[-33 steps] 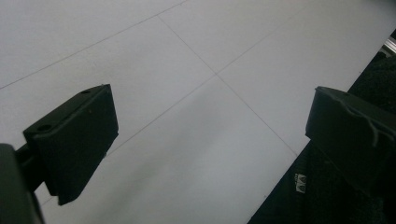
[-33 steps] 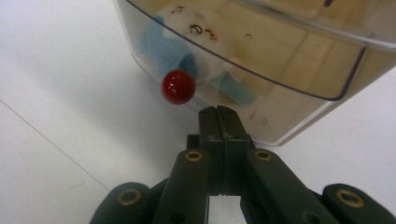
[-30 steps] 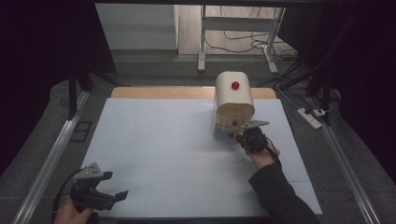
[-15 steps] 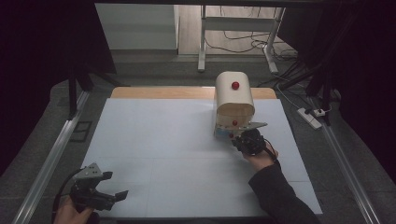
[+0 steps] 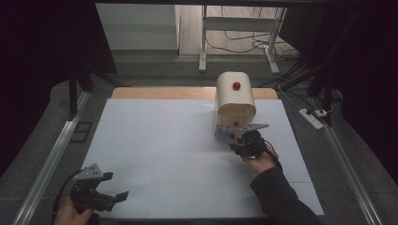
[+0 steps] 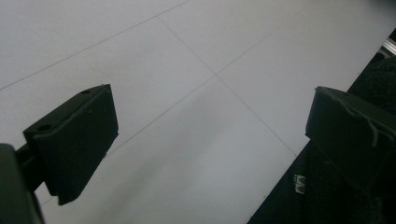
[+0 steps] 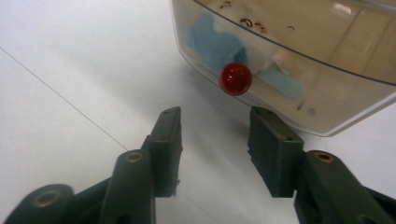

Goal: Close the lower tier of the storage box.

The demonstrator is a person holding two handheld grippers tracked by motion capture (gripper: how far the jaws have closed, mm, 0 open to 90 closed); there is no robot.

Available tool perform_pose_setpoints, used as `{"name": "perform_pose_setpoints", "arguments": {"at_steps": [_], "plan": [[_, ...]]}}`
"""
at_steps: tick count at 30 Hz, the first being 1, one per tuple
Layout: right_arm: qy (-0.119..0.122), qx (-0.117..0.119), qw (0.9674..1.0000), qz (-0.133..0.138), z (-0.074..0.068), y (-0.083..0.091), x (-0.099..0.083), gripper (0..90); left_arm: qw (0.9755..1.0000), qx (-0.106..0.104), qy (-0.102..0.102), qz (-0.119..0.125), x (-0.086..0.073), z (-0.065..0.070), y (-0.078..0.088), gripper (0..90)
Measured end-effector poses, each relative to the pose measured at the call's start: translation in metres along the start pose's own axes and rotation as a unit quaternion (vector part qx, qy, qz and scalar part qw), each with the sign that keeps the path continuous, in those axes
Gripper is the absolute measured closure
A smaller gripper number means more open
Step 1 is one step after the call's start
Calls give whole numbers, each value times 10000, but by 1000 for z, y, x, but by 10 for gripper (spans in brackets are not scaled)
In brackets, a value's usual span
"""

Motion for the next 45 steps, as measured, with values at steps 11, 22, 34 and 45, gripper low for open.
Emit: {"name": "perform_pose_setpoints", "arguments": {"at_steps": [11,22,34,45], "plan": [[-101,192,9996,-191,-8,3,-3,362,10000,-5,5,12,0,0,0,28],[-77,332,9992,-191,-13,8,-5,246,10000,1,-5,18,0,0,0,29],[-23,533,9982,-281,-19,7,-9,168,10000,-12,12,54,0,0,1,28],[-11,559,9980,-277,-19,9,-13,47,10000,-13,22,62,-1,0,1,28]]}}
Point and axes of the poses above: each handheld gripper's, and its own axes: y roughly backward along the jaws, x roughly out of its top, z roughly to its right, the point moved 3 cm from there along -y, roughly forward along the jaws
